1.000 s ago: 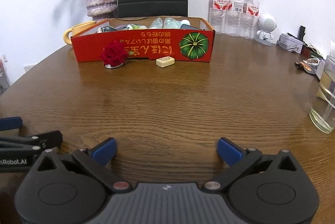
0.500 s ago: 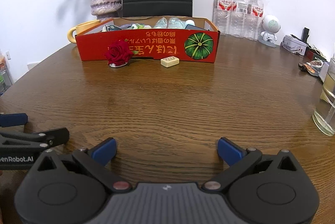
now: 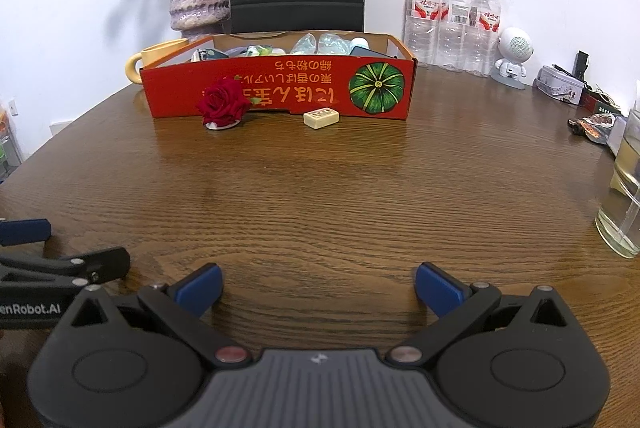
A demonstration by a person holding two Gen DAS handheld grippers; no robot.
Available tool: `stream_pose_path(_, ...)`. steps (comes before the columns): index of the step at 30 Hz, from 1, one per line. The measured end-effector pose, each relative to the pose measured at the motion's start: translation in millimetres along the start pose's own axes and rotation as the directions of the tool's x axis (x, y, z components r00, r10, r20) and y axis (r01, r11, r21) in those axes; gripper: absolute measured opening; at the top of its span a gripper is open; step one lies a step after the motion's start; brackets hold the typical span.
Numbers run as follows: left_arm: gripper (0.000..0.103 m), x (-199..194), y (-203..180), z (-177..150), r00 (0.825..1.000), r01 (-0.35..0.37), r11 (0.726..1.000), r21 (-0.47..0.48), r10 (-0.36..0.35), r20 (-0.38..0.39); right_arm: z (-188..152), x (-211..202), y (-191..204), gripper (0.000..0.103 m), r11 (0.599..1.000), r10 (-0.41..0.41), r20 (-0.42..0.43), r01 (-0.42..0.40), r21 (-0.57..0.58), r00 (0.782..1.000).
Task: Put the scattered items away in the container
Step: 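Withdraw both tools from the box back over the table, then grasp the red rose with the left tool while the right tool grasps the beige block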
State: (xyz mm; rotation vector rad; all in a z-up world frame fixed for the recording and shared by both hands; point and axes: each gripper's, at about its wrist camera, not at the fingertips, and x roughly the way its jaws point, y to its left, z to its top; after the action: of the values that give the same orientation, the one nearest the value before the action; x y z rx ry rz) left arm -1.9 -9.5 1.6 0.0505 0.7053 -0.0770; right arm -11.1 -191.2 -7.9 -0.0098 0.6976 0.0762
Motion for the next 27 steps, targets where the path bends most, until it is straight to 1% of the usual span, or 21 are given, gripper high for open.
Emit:
stream_pose_path(15,0.103,-0.1,-0.6,0.0,1.0,0.001,1.0,0.0,-0.001,0.0,0.4,0.6,-0.6,0.103,1.0,-0.008,-0.001,0.008,0.001,1.0)
stream_pose_path(17,0.103,-0.5,-0.6,0.6,1.0,-0.001,1.0,0.001,0.001,0.006,0.5,0.8,-0.5,0.103,1.0,-0.006,0.0,0.006,0.002,1.0)
stream_pose_path(18,0.103,-1.0,-0.4,2.8,1.0,0.002,1.0,0.005,-0.002,0.021,0.6,0.9,-0.5,0.103,1.0,-0.005,0.0,0.005,0.002,1.0)
stream_pose_path(20,0.103,-0.1,-0.4,16.1,0.997,0.03,0.999,0.026,-0.032,0.063,4.9,4.4,-2.4,0.103,1.0,0.01,-0.003,-0.01,-0.012,1.0)
stream_pose_path(22,0.103,9.2,-2.0,43.1,0.995,0.065,0.995,0.079,-0.071,0.073,20.4,15.0,-7.3,0.103,0.999,0.026,-0.006,-0.026,-0.027,1.0)
stream_pose_path(24,0.103,29.8,-4.0,72.6,0.991,0.102,0.988,0.113,-0.111,0.077,44.3,27.9,-14.9,0.102,0.999,0.03,0.019,-0.029,-0.021,0.999)
stream_pose_path(25,0.103,44.2,-4.5,86.4,0.988,0.12,0.986,0.115,-0.129,0.079,58.0,35.0,-19.7,0.102,0.999,0.031,0.041,-0.03,-0.012,0.999)
stream_pose_path(26,0.103,58.9,-4.8,98.9,0.987,0.13,0.985,0.111,-0.14,0.082,72.5,45.5,-23.9,0.102,1.0,0.028,0.052,-0.027,-0.016,0.998)
stream_pose_path(27,0.103,74.3,-4.9,108.3,0.988,0.123,0.988,0.098,-0.131,0.087,84.4,56.6,-28.5,0.101,1.0,0.02,0.049,-0.019,-0.016,0.999)
